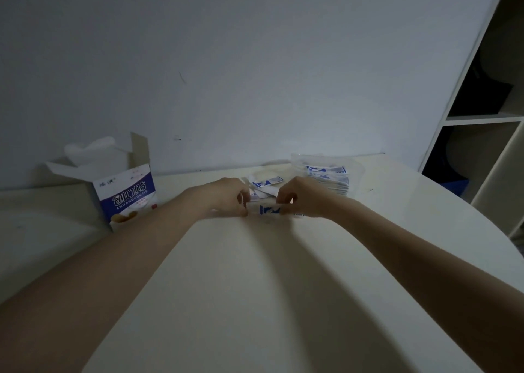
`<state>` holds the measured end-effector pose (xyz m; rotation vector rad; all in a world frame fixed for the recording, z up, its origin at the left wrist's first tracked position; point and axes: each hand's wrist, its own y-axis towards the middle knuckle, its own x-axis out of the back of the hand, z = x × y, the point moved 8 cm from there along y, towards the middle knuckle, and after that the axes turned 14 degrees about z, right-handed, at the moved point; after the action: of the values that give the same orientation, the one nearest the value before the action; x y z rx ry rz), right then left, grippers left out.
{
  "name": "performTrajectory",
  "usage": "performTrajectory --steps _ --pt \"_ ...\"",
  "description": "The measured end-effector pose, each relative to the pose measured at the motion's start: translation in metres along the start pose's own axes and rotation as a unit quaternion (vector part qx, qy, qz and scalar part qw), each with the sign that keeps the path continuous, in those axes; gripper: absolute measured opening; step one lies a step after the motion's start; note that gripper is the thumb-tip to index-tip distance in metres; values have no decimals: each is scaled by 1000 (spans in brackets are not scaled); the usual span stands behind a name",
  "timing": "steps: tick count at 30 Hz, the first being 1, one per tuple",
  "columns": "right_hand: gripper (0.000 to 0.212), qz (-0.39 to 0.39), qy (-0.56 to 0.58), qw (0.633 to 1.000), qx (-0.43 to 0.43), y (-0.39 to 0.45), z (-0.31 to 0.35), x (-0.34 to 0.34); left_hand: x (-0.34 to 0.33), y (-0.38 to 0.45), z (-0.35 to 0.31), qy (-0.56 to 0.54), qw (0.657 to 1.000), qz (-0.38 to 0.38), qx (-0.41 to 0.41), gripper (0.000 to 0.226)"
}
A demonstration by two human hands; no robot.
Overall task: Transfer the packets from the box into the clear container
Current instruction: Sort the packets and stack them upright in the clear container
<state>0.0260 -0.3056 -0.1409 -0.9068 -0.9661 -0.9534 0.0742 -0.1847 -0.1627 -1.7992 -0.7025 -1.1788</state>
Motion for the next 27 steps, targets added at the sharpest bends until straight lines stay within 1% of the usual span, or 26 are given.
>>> performTrajectory --steps 3,4,6,7,9,12,15,16,18,20,22,25,27 --pt "18 -46 -4 999 3 -6 -1 12 0 1 -5 21 1000 3 0 6" --pt "18 -54 -12 998 2 -7 -2 14 0 2 -6 21 1000 6 -1 9" --pt "19 -59 -52 997 11 -9 0 16 -1 4 -5 7 1000 18 -2 28" --pt "19 -53 -74 996 21 -11 1 15 -1 4 -5 -3 1000 22 -7 34" --pt "20 -31 -98 994 36 -12 1 7 -1 4 -4 -21 999 26 -16 37" --pt "28 3 -100 994 30 -13 -6 -7 -1 4 1 -24 1000 16 -4 29" --pt "38 20 -53 998 22 -15 -13 -12 -1 1 7 -33 999 21 -2 10" --pt "39 16 -36 999 26 -16 -14 -10 -1 -1 11 -37 999 22 1 13" --pt "35 2 -18 999 32 -19 -16 -6 4 -6 19 -48 999 6 13 22" --pt "22 -15 -18 999 30 -24 -17 -1 9 -10 26 -76 997 -17 21 28" --pt "11 -20 -19 999 28 -27 -17 1 10 -15 28 -98 995 -20 16 32" --pt "7 -3 -28 999 27 -29 -13 -3 5 -21 19 -135 991 5 -17 31" --pt "12 6 -11 1000 28 -30 -12 -5 3 -25 10 -158 986 16 -42 25"
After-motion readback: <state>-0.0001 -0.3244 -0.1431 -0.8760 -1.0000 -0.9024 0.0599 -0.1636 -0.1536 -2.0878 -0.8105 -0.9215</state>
